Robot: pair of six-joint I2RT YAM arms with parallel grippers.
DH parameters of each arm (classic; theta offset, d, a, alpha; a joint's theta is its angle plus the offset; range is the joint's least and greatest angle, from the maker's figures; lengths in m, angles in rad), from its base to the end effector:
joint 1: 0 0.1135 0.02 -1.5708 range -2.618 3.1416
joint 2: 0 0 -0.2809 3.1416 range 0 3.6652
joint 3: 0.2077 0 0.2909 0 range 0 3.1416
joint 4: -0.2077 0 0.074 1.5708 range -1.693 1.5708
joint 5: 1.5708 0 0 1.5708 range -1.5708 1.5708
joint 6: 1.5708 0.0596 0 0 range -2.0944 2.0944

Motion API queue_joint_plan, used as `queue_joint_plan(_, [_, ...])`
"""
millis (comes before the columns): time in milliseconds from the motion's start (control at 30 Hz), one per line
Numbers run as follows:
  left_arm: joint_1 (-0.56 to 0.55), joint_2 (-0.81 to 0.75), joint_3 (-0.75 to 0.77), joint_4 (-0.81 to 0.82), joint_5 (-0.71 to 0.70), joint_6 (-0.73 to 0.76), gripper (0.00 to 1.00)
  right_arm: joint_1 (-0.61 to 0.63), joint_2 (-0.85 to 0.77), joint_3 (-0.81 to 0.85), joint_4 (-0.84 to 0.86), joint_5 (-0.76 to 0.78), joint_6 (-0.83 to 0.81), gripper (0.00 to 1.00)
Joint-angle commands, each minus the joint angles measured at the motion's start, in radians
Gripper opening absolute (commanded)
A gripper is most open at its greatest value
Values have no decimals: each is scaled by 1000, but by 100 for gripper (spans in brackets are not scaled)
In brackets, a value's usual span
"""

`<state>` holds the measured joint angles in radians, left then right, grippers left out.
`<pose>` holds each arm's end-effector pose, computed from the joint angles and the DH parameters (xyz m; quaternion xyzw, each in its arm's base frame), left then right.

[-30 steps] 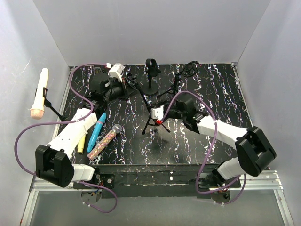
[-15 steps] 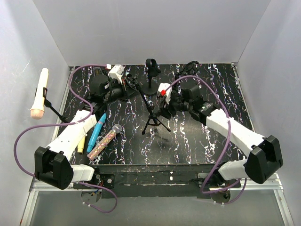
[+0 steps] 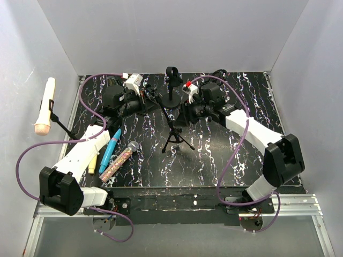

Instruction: Remove the microphone from the stand

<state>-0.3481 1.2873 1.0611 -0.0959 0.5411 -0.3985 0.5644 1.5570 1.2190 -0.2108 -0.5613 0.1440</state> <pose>0.3194 -0.1486 0.3382 0.1365 0.7855 -0.4073 0.4454 0.3301 0.2465 0.2917 -0.3073 0.7914 0.3896 0.3570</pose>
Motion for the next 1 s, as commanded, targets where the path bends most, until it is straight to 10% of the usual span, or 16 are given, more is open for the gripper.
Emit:
queue_joint_plan(0, [3, -22, 36, 10, 19, 32, 0, -8, 44, 73, 27, -120, 127, 56])
queue_joint_plan(333, [3, -34, 28, 2, 40, 47, 0, -15, 135, 109, 59, -123, 178, 44])
queue_joint_plan(467, [3, -34, 23, 7, 45, 47, 0, -9, 138, 120, 71, -155, 82, 8])
queue_joint_plan(667, [3, -39, 17, 18, 51, 46, 0, 86, 28, 42, -41, -40, -698, 1])
queue_joint_plan(800, [3, -43, 11, 24, 56, 43, 0, 141, -141, -322, 351, 121, -1185, 1])
queue_joint_plan(900, [3, -43, 14, 18, 60, 44, 0, 157, -192, -426, 597, 181, -1249, 51])
queue_joint_plan(967, [3, -46, 11, 15, 60, 44, 0, 152, -219, -313, 350, 187, -1120, 61])
